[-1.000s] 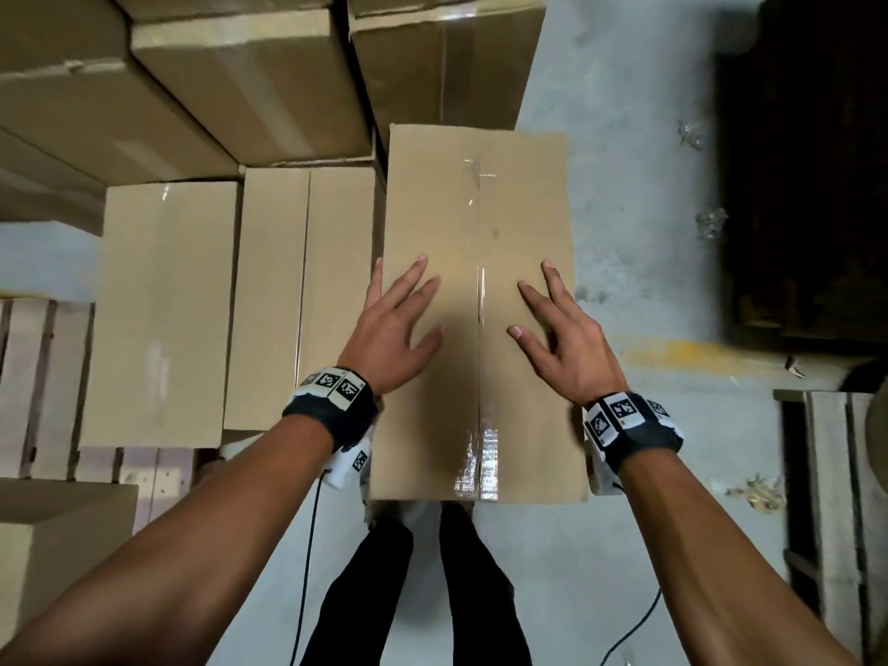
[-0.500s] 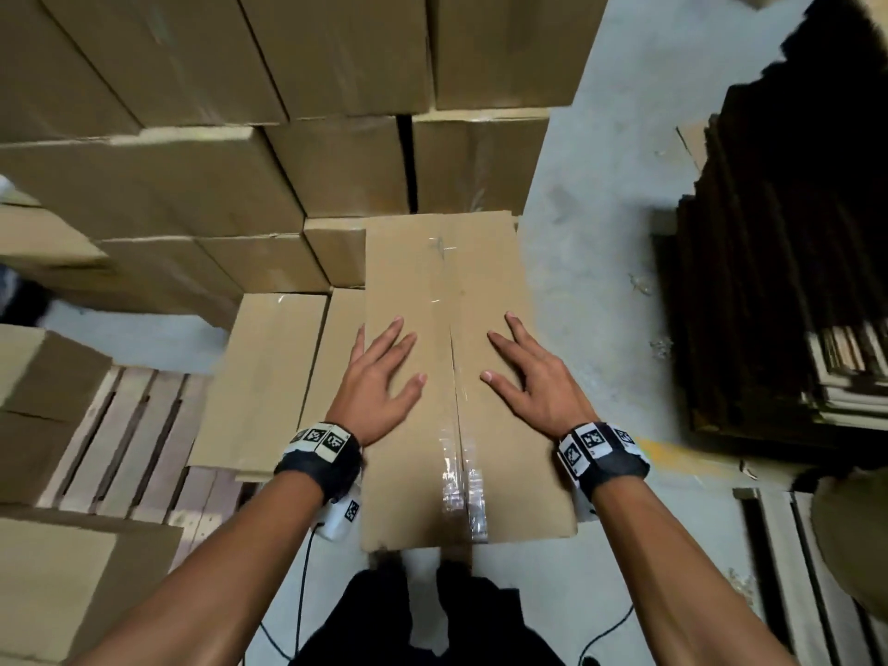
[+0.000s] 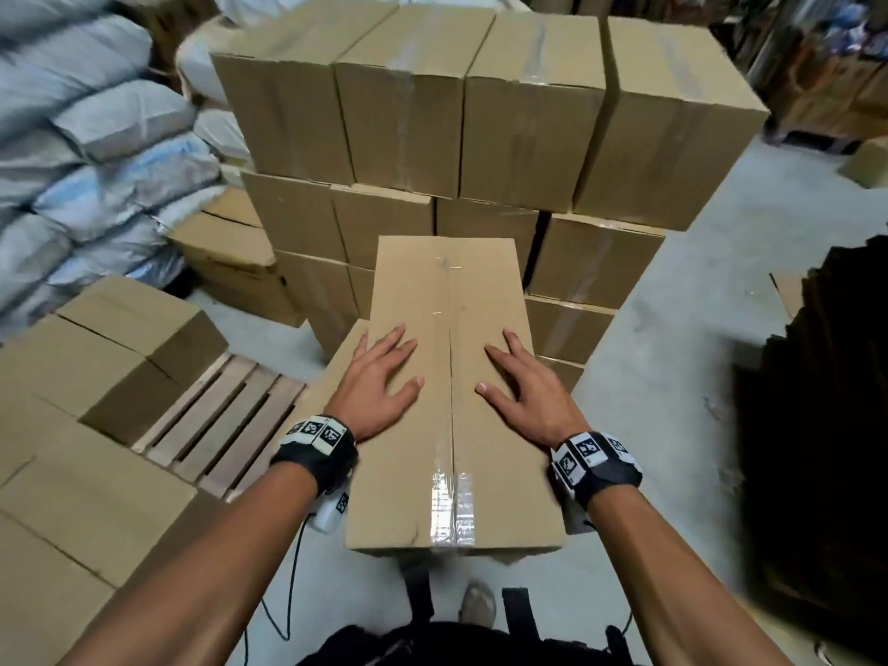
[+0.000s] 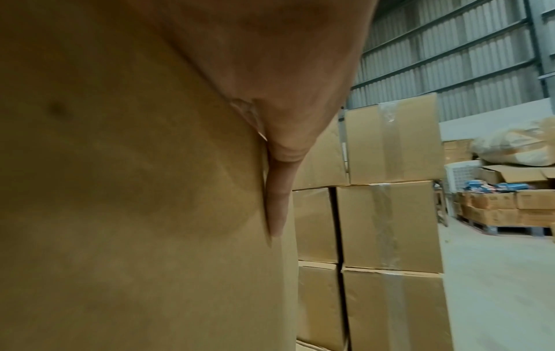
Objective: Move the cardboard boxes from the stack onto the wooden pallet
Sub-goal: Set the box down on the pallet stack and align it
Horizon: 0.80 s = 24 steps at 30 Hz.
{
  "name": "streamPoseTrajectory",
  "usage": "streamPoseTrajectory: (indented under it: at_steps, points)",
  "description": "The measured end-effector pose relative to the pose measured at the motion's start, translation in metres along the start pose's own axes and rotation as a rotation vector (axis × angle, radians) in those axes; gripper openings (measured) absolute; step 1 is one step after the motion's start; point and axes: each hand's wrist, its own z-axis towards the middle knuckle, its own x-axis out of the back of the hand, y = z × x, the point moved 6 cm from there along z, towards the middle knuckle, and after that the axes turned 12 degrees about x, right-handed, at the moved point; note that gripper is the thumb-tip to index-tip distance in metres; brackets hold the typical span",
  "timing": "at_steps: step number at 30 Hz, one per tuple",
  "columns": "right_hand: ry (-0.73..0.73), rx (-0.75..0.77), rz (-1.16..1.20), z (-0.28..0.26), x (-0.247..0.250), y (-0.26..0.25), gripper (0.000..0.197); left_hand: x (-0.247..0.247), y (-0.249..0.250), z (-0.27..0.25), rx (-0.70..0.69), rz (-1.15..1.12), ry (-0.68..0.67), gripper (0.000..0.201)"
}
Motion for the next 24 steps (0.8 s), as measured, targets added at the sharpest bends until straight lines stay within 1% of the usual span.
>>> streamPoseTrajectory:
  at_steps: [7,12,15,18,20,24]
  points:
    - [-0.054,0.109,0.005,0.063,-0.063,-0.097,0.075,0.087,-0.097,-0.032,0.111,0.002,0.078,0.065]
    - [-0.114,0.187,0.018,0.104,-0.116,-0.171,0.074,0.146,-0.172,-0.061,0.173,-0.008,0.163,0.064]
    - [-0.165,0.229,0.030,0.125,-0.144,-0.210,0.072,0.173,-0.216,-0.078,0.196,-0.012,0.199,0.067]
    - [-0.214,0.291,0.043,0.150,-0.169,-0.242,0.071,0.196,-0.252,-0.092,0.257,-0.024,0.242,0.068]
    - [-0.252,0.324,0.056,0.167,-0.187,-0.261,0.070,0.208,-0.275,-0.101,0.315,-0.045,0.267,0.068]
    - [-0.325,0.396,0.072,0.206,-0.227,-0.291,0.068,0.231,-0.319,-0.112,0.376,-0.051,0.334,0.067]
